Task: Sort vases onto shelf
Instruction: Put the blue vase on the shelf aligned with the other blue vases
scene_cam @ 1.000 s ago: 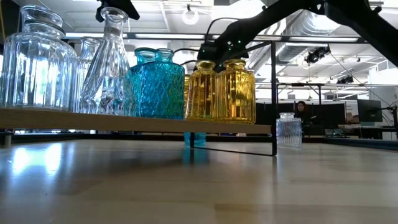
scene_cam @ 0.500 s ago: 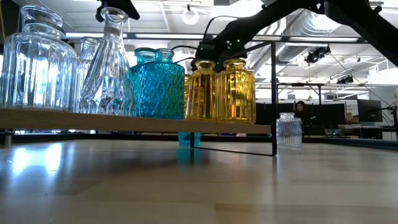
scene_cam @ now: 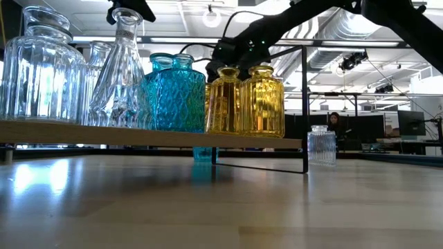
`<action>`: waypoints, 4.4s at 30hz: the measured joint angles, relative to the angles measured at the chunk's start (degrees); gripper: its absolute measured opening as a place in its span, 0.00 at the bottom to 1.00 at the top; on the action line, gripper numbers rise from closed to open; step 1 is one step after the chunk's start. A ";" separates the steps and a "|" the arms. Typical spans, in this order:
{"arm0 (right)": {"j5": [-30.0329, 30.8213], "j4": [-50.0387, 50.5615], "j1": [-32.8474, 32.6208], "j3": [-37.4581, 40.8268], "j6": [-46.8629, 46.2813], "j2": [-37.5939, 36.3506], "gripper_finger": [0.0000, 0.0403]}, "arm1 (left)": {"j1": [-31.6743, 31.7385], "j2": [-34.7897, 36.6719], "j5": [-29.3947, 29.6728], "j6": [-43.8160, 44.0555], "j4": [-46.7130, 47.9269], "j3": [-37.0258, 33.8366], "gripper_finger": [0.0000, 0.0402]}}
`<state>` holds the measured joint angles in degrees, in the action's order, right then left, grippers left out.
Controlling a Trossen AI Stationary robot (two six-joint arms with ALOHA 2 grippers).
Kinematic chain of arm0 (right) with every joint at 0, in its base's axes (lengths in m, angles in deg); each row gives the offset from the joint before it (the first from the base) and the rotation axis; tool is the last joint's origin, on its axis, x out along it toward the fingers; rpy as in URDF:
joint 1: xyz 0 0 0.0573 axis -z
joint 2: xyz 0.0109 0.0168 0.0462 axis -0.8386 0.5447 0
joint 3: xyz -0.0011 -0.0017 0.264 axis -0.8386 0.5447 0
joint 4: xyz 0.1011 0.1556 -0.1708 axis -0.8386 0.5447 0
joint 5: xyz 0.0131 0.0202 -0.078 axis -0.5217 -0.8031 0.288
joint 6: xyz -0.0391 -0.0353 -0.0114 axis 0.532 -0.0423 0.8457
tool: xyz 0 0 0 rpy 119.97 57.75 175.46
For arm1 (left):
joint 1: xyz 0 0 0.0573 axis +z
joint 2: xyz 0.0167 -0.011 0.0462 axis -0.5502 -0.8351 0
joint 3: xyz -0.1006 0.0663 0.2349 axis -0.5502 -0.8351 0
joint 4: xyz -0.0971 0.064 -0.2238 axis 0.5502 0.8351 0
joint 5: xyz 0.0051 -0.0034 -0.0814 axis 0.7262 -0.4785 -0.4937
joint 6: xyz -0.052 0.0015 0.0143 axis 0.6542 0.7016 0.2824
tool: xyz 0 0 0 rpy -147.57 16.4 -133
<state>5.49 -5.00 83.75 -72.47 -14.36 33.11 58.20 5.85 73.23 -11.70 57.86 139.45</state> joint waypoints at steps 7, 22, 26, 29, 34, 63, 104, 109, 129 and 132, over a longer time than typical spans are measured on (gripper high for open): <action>2.80 -0.14 -1.13 0.00 -0.31 -0.02 0.23 | 0.00 0.00 0.00 0.02 -0.02 0.00 0.00; 7.38 -1.80 -3.18 -0.13 -1.79 1.59 0.23 | 0.00 -0.02 -0.02 0.04 0.01 0.00 0.00; 6.64 -2.66 -4.12 -0.22 -1.87 2.50 0.23 | -0.02 -0.02 -0.06 0.04 0.04 0.00 0.00; 6.88 -3.00 -4.25 -0.26 -2.30 2.62 0.23 | -0.02 -0.02 -0.07 0.04 0.07 0.00 0.00; 6.83 -2.06 -3.92 -0.24 -2.56 2.67 0.22 | -0.02 -0.02 -0.07 0.02 0.07 0.00 0.00; 14.68 9.59 0.06 -14.13 4.29 2.38 0.00 | -0.02 -0.01 -0.09 0.00 0.25 0.00 0.00; 7.99 25.60 -14.26 -29.29 -3.06 -12.04 0.00 | 0.02 0.00 1.29 -4.07 0.34 0.00 0.00; 7.29 25.54 -19.07 -29.27 -6.50 -12.24 0.00 | 0.02 0.00 1.29 -4.07 0.33 0.00 0.00; 27.88 22.17 -39.59 -29.27 -38.97 -12.21 0.00 | -0.02 0.02 -4.46 -6.06 7.17 0.00 0.00; 30.84 24.33 -42.67 -29.22 -44.53 -11.78 0.00 | -0.03 0.02 -4.55 -6.16 7.14 0.00 0.00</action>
<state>36.33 19.33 41.08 -101.69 -58.89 21.33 58.16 5.87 68.68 -17.86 65.00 139.45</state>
